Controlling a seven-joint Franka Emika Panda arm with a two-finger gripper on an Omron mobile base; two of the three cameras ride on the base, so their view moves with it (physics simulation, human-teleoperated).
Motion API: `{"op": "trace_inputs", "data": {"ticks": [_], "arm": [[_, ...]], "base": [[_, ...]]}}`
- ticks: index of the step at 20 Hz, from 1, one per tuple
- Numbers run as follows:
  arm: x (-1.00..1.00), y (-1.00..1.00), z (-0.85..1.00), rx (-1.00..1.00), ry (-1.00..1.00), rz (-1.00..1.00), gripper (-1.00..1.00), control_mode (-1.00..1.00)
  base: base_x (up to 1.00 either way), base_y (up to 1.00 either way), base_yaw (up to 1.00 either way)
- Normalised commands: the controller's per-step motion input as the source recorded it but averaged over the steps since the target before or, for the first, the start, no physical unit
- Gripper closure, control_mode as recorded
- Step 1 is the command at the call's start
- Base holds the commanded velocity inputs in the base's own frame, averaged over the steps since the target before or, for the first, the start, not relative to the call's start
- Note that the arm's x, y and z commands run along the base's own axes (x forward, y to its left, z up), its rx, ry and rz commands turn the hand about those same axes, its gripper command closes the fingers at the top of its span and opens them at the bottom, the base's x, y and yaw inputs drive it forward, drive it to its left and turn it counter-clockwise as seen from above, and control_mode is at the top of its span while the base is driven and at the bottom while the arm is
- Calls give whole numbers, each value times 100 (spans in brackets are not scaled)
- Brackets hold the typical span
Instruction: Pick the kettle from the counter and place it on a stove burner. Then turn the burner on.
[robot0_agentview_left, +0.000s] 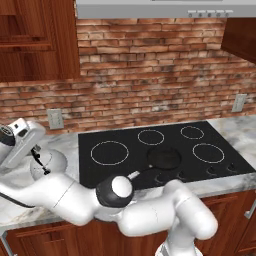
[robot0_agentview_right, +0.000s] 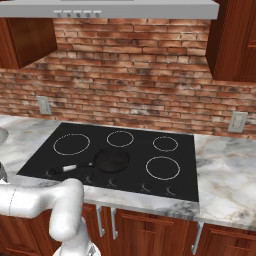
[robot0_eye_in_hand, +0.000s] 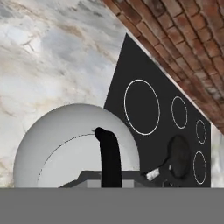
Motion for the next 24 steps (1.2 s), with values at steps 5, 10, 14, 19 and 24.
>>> {"op": "trace_inputs", "data": {"ticks": [5, 10, 14, 19, 24], "arm": [[-43, -100, 15, -22, -21, 0, 100, -100], [-34, -100, 14, -18, -22, 4, 100, -100], [-28, -100, 4, -12, -25, 6, 100, -100], [-13, -100, 44, -1, -18, 1, 100, -100], [0, -100, 77, 11, -6, 0, 100, -100]], "base": [[0, 0, 0], [0, 0, 0], [0, 0, 0], [0, 0, 0], [0, 0, 0]]}}
